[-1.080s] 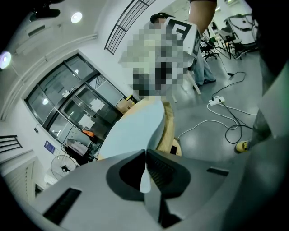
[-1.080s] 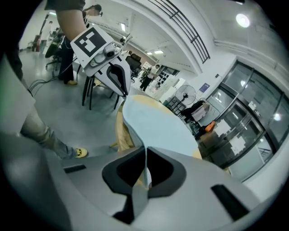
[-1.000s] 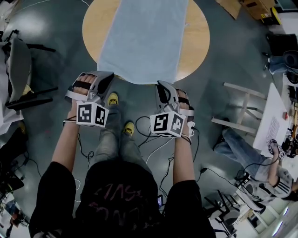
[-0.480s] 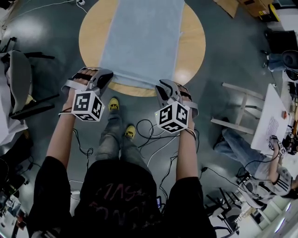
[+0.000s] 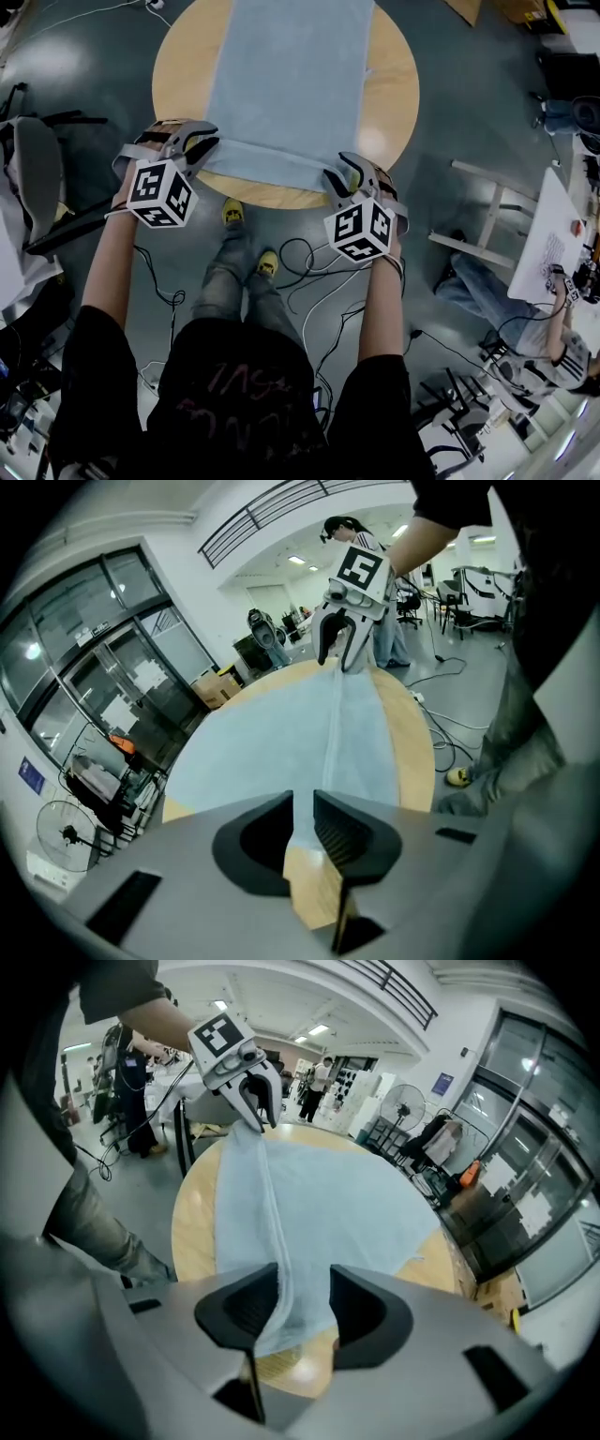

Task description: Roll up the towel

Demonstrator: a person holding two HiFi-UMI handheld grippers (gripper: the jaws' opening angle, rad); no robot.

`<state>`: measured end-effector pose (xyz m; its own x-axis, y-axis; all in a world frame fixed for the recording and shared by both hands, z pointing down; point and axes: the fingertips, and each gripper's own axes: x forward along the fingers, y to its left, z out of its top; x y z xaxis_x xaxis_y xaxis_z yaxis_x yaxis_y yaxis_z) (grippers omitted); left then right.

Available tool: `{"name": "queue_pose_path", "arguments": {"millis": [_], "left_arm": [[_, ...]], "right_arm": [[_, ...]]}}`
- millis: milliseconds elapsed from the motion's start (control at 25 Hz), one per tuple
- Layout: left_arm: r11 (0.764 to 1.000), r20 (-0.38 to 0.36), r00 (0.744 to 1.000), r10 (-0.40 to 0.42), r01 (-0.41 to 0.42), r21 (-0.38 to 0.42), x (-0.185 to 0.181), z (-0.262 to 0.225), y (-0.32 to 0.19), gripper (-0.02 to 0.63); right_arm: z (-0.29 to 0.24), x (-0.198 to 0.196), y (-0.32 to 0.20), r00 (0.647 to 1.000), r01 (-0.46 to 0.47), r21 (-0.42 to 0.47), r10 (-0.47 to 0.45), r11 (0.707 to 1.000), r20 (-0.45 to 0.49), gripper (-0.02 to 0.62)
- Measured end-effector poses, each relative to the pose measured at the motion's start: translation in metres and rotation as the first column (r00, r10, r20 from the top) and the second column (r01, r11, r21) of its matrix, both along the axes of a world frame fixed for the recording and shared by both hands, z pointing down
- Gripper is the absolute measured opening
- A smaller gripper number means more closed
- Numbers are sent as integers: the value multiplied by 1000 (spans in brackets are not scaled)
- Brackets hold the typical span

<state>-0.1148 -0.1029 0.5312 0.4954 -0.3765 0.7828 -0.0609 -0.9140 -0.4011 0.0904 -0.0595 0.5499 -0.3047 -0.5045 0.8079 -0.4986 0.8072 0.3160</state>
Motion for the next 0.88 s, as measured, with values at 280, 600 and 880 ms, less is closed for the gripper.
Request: {"name": "queue_pose_path", "arguments": {"millis": [280, 600, 880], "left_arm": [[999, -8, 999, -49, 49, 15, -15, -4, 11, 78], [993, -94, 988, -119, 116, -35, -11, -17, 11, 81], [995, -15, 996, -92, 91, -37, -5, 6, 12, 83]], "right_arm": [[-23, 22, -11, 996, -61, -10, 62, 998, 63, 209], [-21, 4, -17, 993, -21, -81, 30, 996, 112, 210], [-3, -13, -24, 996, 31, -66, -26, 997, 82, 210]]}}
